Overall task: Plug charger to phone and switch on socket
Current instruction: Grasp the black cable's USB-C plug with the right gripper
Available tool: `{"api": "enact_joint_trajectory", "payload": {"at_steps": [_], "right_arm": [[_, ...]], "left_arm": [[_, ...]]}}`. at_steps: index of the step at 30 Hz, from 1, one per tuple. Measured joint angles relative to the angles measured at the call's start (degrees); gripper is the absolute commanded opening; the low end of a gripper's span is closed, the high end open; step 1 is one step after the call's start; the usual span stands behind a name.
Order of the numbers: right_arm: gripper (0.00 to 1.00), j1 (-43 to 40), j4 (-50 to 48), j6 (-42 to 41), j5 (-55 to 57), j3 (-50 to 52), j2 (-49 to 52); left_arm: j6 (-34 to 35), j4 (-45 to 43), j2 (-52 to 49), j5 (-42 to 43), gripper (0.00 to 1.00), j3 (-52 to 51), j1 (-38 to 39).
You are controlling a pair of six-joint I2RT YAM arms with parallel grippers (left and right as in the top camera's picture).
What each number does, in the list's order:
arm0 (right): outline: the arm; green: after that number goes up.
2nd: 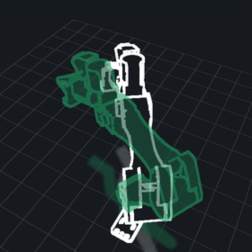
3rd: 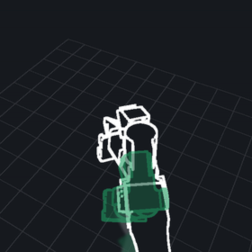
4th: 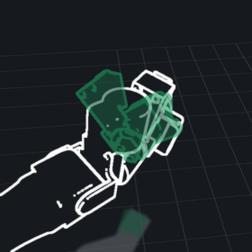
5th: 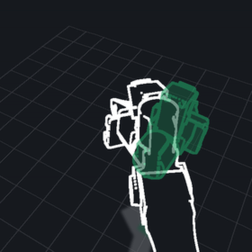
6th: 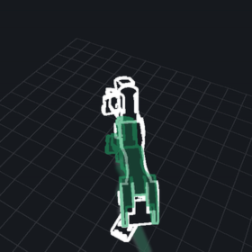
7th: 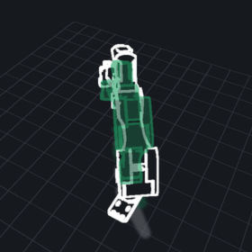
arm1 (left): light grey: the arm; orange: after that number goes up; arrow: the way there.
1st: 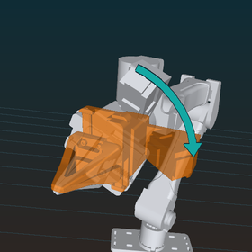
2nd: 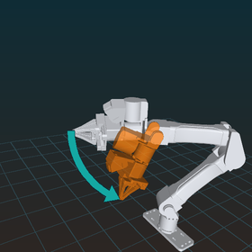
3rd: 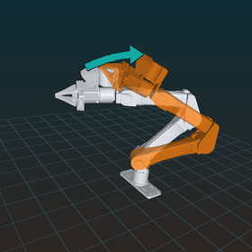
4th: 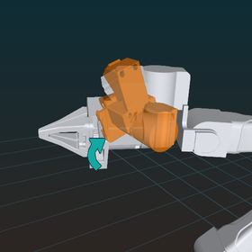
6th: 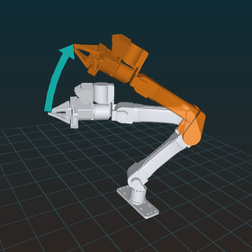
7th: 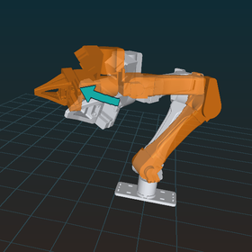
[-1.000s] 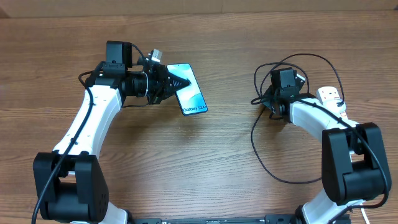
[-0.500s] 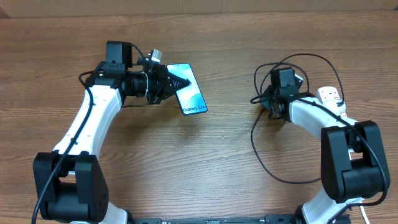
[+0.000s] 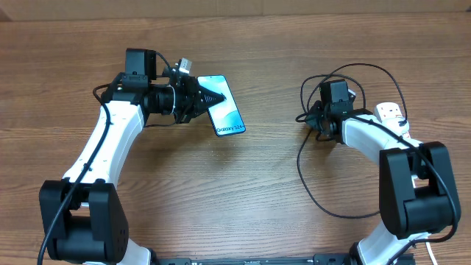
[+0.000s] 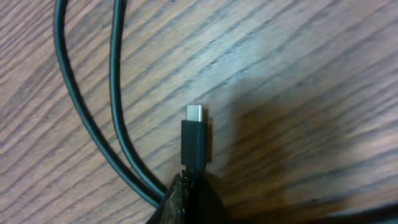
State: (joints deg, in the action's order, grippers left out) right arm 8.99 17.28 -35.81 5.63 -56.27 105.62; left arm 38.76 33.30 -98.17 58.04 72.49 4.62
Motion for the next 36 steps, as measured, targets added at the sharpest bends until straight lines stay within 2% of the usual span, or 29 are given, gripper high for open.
{"api": "enact_joint_trajectory", "payload": {"at_steps": [5,13,17,21,29,36], "right_arm": [[0.04,0.0,1.57,3.3,-0.72,-0.79,0.04],[0.04,0.02,20.15,8.63,-1.62,-15.13,-1.66],[0.04,0.17,26.08,9.53,-5.73,-20.57,-7.89],[0.04,1.31,32.92,9.25,-12.74,-21.59,-14.75],[0.04,9.73,45.42,8.96,-18.27,-21.62,-17.31],[0.04,18.38,47.98,8.96,-20.96,-21.62,-17.35]], "left_arm": [[0.0,0.0,0.0,0.0,0.04,0.02,0.0],[-0.02,0.13,0.0,0.04,0.04,0.02,0.0],[-0.02,0.13,0.0,0.09,0.04,0.02,0.0],[-1.16,-0.31,0.0,2.16,0.04,0.02,0.0],[-2.6,-0.31,0.0,5.62,0.04,0.04,0.0],[-4.98,-1.36,0.0,10.12,0.04,0.04,-0.24]]}}
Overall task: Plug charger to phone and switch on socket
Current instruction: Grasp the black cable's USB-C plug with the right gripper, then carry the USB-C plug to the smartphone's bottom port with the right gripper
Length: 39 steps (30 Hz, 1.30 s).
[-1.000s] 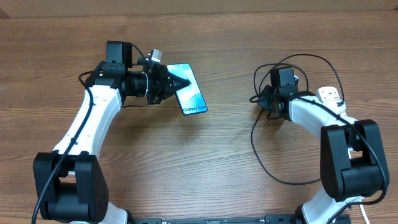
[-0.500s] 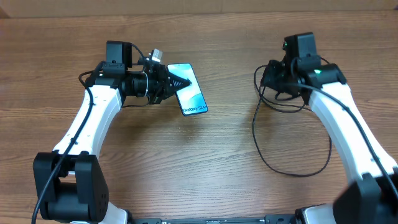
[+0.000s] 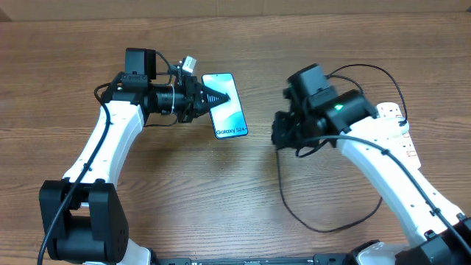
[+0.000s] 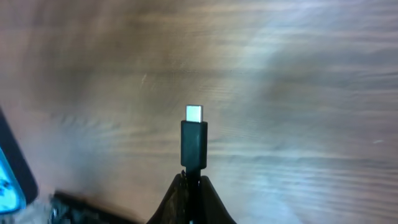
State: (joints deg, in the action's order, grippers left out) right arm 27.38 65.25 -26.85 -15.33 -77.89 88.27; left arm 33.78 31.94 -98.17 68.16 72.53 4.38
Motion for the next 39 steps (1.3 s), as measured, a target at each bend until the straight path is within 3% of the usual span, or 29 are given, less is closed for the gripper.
{"api": "enact_joint_trajectory", "payload": {"at_steps": [11,27,39], "right_arm": [[0.04,5.81,4.26,-0.52,-0.98,0.74,-6.75],[0.04,17.59,-5.55,-0.22,1.01,1.57,-8.92],[0.04,18.05,-11.45,-3.48,4.24,1.62,-8.87]], "left_arm": [[-3.52,-7.85,0.0,13.09,0.04,0.26,-4.42],[-4.0,-10.75,0.0,13.27,0.04,0.26,-4.37],[-2.34,-10.75,0.0,10.82,0.04,0.26,-4.37]]}}
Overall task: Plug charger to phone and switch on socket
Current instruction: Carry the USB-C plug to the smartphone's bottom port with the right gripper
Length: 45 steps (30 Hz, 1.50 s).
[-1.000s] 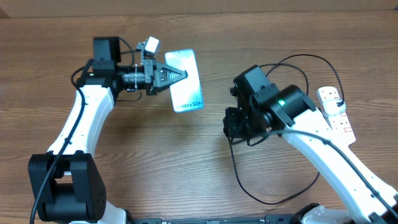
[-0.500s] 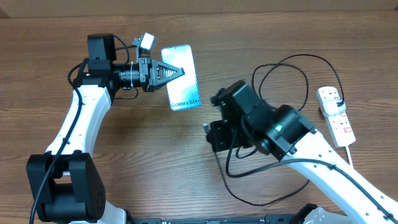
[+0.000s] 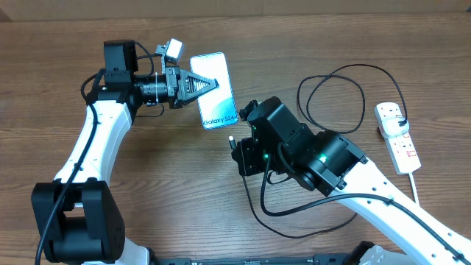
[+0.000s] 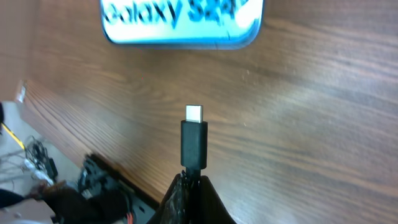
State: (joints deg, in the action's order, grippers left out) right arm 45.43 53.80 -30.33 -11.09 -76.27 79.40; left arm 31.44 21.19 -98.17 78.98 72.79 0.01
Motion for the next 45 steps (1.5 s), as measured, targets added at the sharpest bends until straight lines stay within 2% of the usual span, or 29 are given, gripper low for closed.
{"api": "enact_joint_trajectory", "payload": {"at_steps": [8,14,45], "right_arm": [[0.04,-0.02,-1.73,-0.96,0.17,0.0,0.39],[0.04,-0.02,-2.82,-1.01,0.17,0.0,0.76],[0.04,0.0,-5.81,-1.01,0.22,0.0,0.76]], "left_arm": [[5.64,-0.02,0.0,-0.2,0.04,0.02,0.0],[7.45,-0.04,0.0,-0.17,0.04,0.02,0.0],[7.65,-0.04,0.0,0.07,0.04,0.0,0.0]]}}
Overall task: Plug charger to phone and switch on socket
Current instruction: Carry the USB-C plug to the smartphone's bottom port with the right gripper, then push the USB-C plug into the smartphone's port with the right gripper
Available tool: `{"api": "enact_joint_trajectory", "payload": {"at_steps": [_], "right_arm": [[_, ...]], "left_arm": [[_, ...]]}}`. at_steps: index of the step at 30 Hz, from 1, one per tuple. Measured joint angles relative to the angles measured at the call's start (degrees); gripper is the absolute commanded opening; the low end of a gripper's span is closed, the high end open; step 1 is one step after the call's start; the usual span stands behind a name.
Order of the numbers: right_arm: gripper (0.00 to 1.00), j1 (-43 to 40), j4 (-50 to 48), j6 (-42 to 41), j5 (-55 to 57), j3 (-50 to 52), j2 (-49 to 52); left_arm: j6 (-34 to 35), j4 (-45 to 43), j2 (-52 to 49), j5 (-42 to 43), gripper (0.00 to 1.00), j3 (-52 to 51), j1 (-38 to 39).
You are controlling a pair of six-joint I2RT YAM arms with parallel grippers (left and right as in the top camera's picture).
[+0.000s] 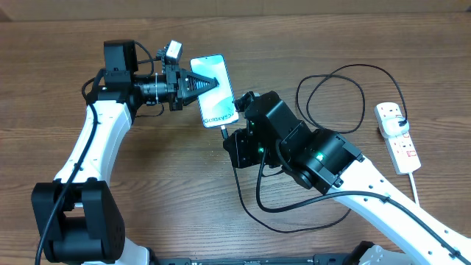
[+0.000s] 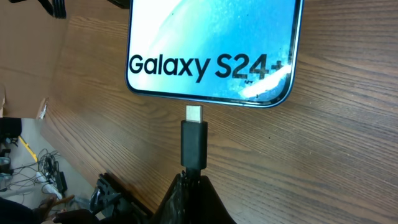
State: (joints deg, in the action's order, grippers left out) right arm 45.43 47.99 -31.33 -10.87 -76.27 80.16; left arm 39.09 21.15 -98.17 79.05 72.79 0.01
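Note:
A phone [image 1: 213, 94] with a lit blue "Galaxy S24+" screen is held tilted, my left gripper [image 1: 206, 83] shut on its upper half. In the right wrist view the phone [image 2: 214, 50] fills the top, bottom edge facing me. My right gripper [image 2: 193, 186] is shut on the black charger plug [image 2: 194, 143]. The plug's metal tip sits just below the phone's bottom edge, a small gap showing. Overhead, the right gripper [image 1: 229, 138] is right under the phone. The white socket strip [image 1: 397, 136] lies at the far right.
The black charger cable [image 1: 331, 77] loops across the wooden table [image 1: 147, 191] from the socket strip, with another loop trailing under the right arm [image 1: 316, 158]. In the right wrist view the table's edge and floor clutter show at lower left.
My right gripper has brought the plug closer to the phone: its tip was well short of the bottom edge and is now almost at it. The left gripper still holds the phone in nearly the same place.
First my right gripper held the plug near the socket strip among cable loops, while the left gripper was shut on the phone. Then the right arm was nearer the middle. Later the phone sat farther left and the plug below it, now nearly touching.

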Motion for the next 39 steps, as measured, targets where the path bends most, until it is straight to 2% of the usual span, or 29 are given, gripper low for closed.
{"api": "enact_joint_trajectory", "payload": {"at_steps": [22,39], "right_arm": [[0.04,0.0,-0.83,0.02,0.09,0.0,0.0],[0.04,0.44,-4.57,-0.17,1.44,0.76,0.09]], "left_arm": [[-0.15,-0.15,0.0,2.03,0.04,0.02,0.0],[-4.79,-0.22,0.0,2.69,0.04,0.76,-0.02]]}}
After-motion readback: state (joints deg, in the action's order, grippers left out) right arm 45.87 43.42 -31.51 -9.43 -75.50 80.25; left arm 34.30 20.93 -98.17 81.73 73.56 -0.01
